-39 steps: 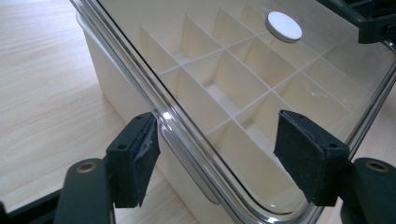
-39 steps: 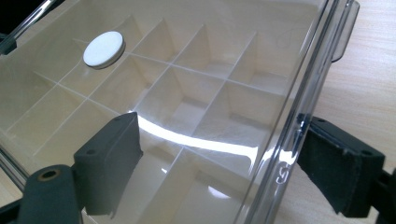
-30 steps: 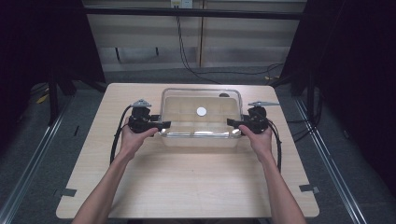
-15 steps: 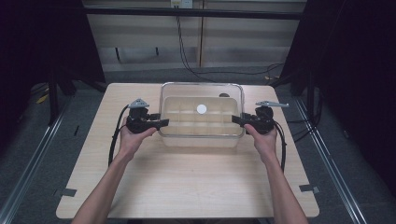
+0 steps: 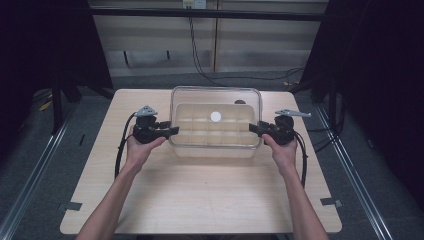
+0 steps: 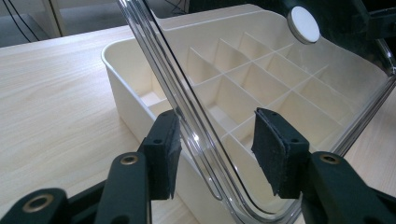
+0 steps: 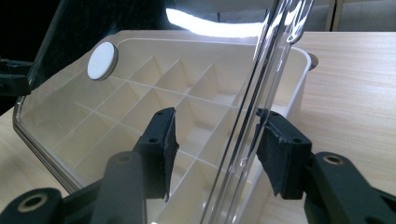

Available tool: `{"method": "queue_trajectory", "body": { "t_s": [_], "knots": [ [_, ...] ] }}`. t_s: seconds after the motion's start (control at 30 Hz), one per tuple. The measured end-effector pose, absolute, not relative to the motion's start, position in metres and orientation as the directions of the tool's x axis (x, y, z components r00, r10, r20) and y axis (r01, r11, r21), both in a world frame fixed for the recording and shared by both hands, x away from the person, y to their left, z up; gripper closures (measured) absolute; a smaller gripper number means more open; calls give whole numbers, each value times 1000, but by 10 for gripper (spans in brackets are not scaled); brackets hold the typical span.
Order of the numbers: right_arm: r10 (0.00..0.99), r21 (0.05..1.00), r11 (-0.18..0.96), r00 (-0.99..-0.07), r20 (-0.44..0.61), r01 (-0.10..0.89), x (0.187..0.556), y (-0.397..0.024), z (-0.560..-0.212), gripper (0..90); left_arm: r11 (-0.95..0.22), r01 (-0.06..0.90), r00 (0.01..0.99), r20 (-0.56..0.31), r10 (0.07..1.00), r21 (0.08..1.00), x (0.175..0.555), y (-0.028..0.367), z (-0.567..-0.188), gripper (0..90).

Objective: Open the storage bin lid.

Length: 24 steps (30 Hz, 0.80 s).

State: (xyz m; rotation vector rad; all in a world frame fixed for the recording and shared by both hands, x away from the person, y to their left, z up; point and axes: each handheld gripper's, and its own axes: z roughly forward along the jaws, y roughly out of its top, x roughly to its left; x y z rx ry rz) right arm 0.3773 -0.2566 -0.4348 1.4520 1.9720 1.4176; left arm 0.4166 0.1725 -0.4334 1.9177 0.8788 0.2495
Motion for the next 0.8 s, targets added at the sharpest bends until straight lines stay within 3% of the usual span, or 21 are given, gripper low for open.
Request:
{"method": "queue_trajectory", "body": {
  "t_s": [0.23,0.8],
  "knots": [
    [842,851,-49,-436,317,523,373,-263,-429,571,-293,441,737,-156,657,848,412,171,-427,554],
    [834,852,-81,-432,343,518,368,-264,-428,615,-257,435,729,-170,663,863,407,176,-425,621]
  ]
}}
